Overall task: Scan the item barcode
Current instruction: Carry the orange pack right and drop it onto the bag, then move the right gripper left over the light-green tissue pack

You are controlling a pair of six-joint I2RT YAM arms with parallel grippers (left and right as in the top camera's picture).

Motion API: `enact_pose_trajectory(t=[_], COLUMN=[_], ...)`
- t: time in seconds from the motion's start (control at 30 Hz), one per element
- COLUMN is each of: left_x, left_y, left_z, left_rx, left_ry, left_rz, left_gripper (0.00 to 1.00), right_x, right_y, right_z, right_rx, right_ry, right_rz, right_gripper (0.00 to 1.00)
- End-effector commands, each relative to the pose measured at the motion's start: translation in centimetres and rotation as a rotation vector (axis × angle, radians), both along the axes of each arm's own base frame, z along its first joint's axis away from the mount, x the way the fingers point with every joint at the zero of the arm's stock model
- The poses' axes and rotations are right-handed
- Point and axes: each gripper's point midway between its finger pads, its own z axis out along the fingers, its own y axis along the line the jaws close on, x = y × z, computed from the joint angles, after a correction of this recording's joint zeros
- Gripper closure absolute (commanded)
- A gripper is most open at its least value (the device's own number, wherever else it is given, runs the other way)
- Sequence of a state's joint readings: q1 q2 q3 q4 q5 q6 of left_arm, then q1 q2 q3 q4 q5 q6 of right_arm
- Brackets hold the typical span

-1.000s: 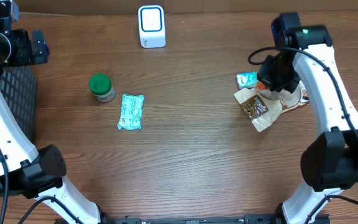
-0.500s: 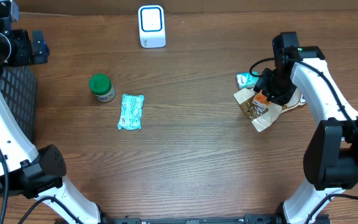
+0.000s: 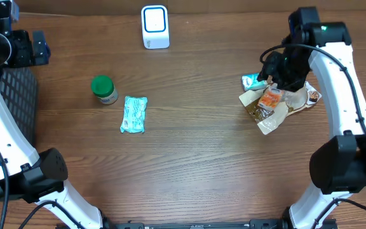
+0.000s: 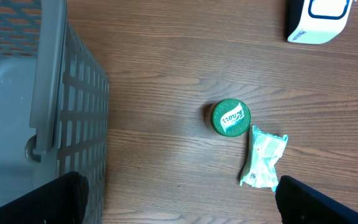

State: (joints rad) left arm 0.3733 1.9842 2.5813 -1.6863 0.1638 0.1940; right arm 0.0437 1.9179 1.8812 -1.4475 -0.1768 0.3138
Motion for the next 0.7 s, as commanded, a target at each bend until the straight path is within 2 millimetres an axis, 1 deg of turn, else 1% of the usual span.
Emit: enact_pose_trajectory(t=[0.0,0.13,0.33,0.4,0.67], left_x=[0.0,0.0,0.0,0.0,0.0], left_y=[-0.2,-0.2,-0.2,-0.2,-0.2], left_z=[0.2,0.2,0.2,0.2,0.2], left_rx=[-0.004,-0.004,-0.004,-0.004,-0.004], left_ry=[-0.009,-0.009,-0.009,-0.009,-0.009], left_rz=[-0.013,-0.013,-0.013,-0.013,-0.013], left_gripper=[0.0,0.0,0.0,0.0,0.01], right_x=[-0.3,-0.8,-1.4,-1.5,-2.1], right_y=[3.2,5.3,8.4,9.1,11.8], right_z=[1.6,1.6,1.6,1.6,1.5], right_rx=[0.086,0.099,0.1,0.101,0.106], right_ry=[-0.036,-0.029,-0.04,-0.046,-0.061], right_rz=[0.115,0.167,0.248,0.266,0.335], right_gripper=[0.39,0.38,0.33,0.31,0.28])
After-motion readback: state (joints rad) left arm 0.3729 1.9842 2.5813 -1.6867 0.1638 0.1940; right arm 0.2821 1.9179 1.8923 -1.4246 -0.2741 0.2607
